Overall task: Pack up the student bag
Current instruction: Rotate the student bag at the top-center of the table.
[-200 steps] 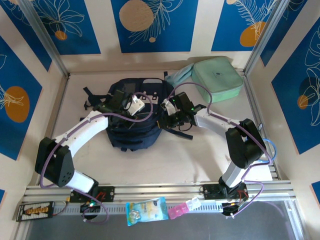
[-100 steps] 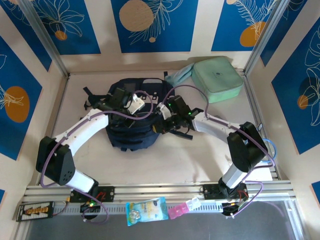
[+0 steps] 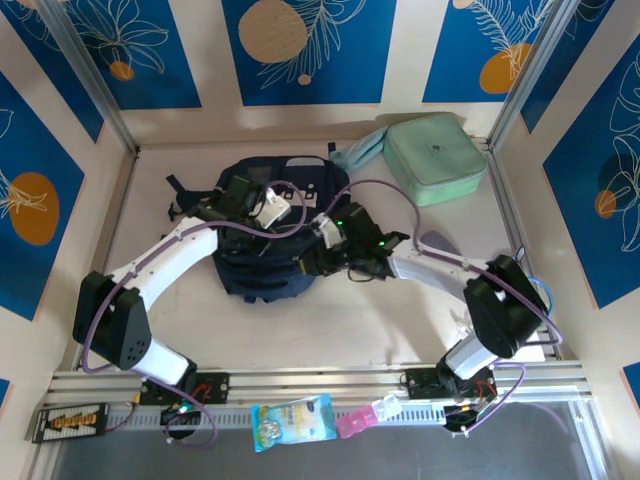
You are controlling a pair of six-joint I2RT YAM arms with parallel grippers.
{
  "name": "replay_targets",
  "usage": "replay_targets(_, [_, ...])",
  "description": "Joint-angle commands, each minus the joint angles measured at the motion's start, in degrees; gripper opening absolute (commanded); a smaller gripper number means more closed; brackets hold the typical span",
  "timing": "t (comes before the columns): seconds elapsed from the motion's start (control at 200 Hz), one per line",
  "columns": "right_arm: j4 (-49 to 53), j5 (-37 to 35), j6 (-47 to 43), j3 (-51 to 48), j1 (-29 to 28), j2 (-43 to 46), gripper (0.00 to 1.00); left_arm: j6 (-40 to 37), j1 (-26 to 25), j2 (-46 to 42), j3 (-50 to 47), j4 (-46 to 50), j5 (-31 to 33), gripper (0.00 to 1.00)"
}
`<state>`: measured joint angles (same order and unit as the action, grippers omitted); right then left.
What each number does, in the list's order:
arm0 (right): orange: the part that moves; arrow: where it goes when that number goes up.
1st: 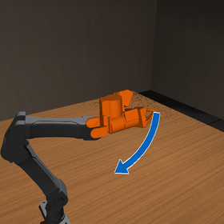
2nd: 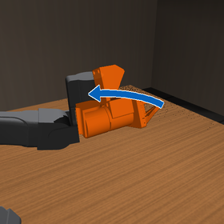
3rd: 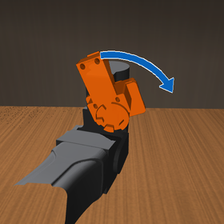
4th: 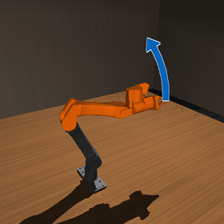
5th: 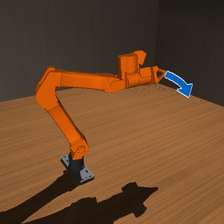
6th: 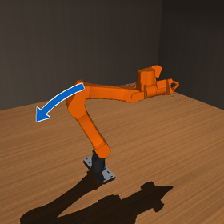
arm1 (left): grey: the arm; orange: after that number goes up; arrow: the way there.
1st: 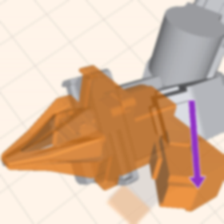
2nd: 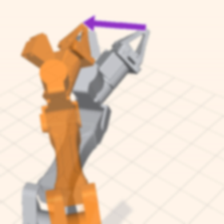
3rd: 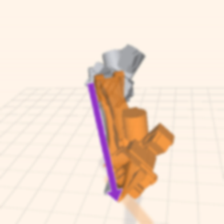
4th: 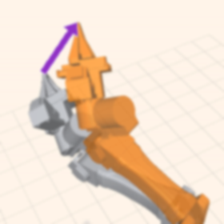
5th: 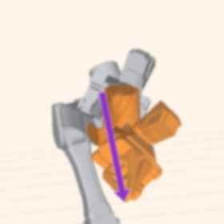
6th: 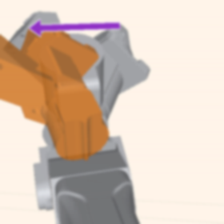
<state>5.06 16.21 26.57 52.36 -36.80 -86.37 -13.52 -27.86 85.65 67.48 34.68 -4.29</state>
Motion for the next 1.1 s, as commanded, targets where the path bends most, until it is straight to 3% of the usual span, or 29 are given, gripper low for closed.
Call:
replay_targets(0.0, [-4.1,4.5,10.5,-1.6,6.6,3.5,0.48,-0.2,0.8,-3.5,-1.1,-4.3,-2.4,0.00])
replay_targets(0.145, [-4.8,8.3,24.2,0.6,10.0,1.4,0.60,-0.5,0.8,-4.5,-2.0,-4.9,-3.3,0.00])
replay_targets(0.32, [-3.3,7.5,36.2,4.2,9.9,-3.7,0.65,-0.9,0.8,-5.2,-2.4,-5.2,-4.7,0.00])
replay_targets(0.445, [-7.4,9.7,39.5,6.5,9.7,-7.6,0.66,-1.1,0.8,-5.4,-2.6,-5.3,-5.5,0.00])
replay_targets(0.63, [-5.2,9.7,40.4,10.0,8.6,-10.9,0.67,-1.4,0.8,-5.6,-2.7,-4.9,-5.5,0.00])
replay_targets(0.96, [-9.3,12.7,46.1,11.5,7.0,-14.8,0.64,-1.6,0.8,-6.4,-4.7,-6.6,-5.7,0.00])
replay_targets(1.05, [-9.7,13.8,47.2,12.9,6.6,-16.4,0.58,-1.3,0.8,-6.6,-5.0,-6.5,-5.5,0.00])
replay_targets(1.095, [-9.8,14.2,47.5,13.5,6.4,-17.0,0.51,-1.1,0.8,-6.9,-5.1,-6.3,-5.0,0.07])
